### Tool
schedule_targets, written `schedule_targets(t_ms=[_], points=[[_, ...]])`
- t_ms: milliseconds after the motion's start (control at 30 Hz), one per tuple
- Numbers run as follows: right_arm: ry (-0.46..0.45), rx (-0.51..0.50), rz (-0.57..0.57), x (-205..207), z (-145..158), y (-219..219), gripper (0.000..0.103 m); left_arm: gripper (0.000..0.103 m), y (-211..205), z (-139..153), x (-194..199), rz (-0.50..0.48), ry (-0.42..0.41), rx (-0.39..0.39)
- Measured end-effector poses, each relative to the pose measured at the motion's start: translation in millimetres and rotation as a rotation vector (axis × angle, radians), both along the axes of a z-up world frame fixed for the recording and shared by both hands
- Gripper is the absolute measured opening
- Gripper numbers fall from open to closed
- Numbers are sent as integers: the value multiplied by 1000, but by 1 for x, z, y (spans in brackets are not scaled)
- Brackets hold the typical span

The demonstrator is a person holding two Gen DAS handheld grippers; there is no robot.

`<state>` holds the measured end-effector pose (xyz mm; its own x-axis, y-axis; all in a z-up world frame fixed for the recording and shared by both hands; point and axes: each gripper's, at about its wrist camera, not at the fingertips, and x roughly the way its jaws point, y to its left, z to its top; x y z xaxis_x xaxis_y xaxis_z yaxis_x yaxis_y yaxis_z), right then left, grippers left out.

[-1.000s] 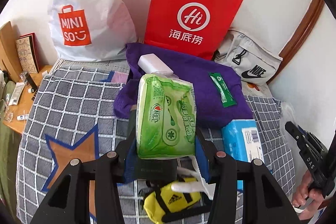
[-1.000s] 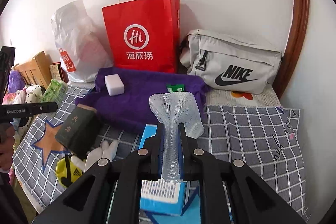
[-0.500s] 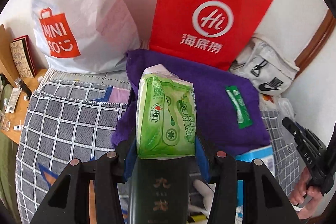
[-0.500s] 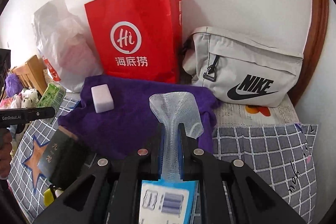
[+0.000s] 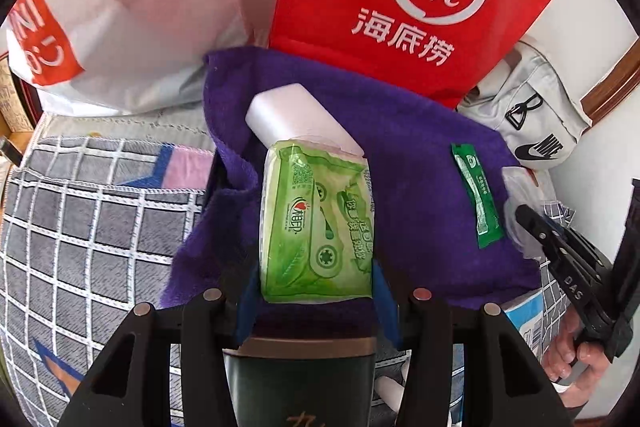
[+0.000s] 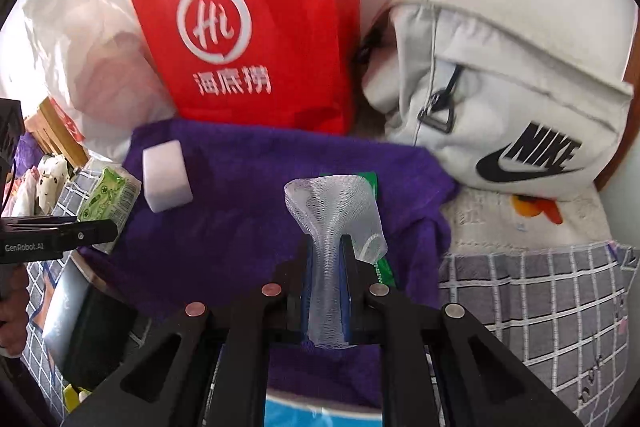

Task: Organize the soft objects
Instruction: 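Carry wipes and mesh bag onto the purple towel and release both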

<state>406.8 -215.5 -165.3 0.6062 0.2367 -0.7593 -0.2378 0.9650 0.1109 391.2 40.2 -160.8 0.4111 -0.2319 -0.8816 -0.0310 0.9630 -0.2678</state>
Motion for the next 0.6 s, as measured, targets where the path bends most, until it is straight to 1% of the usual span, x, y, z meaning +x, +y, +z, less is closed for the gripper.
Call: schedule_targets(t_ms=[100, 133, 233, 333, 367, 400, 433, 467, 500, 567, 600], points=[[26, -6, 5, 5, -9, 0, 13, 48, 0, -7, 3, 1, 7, -15], [34, 3, 5, 6, -11, 0, 15, 48, 0, -8, 3, 1, 8, -20], [61, 51, 13, 10, -15, -5, 15, 48, -1, -18, 7, -2, 39, -26], [73, 74, 6, 12, -17, -8, 16, 49, -1, -22, 7, 0, 35, -48], [76, 75, 8, 13, -18, -7, 18, 50, -1, -23, 6, -1, 38, -52], [79, 76, 13, 13, -18, -6, 20, 54, -1, -24, 7, -4, 41, -57], [78, 76, 18, 13, -18, -5, 28, 57, -1, -24, 7, -3, 39, -62], [75, 74, 23, 13, -18, -3, 39, 64, -1, -24, 7, 1, 33, -70], [68, 69, 29, 12, -16, -1, 43, 70, -1, -23, 8, 3, 30, -73], [46, 54, 40, 10, -13, 4, 56, 72, -1, -21, 8, 5, 25, -69], [35, 44, 42, 9, -12, 6, 59, 72, -1, -19, 7, 8, 20, -63]])
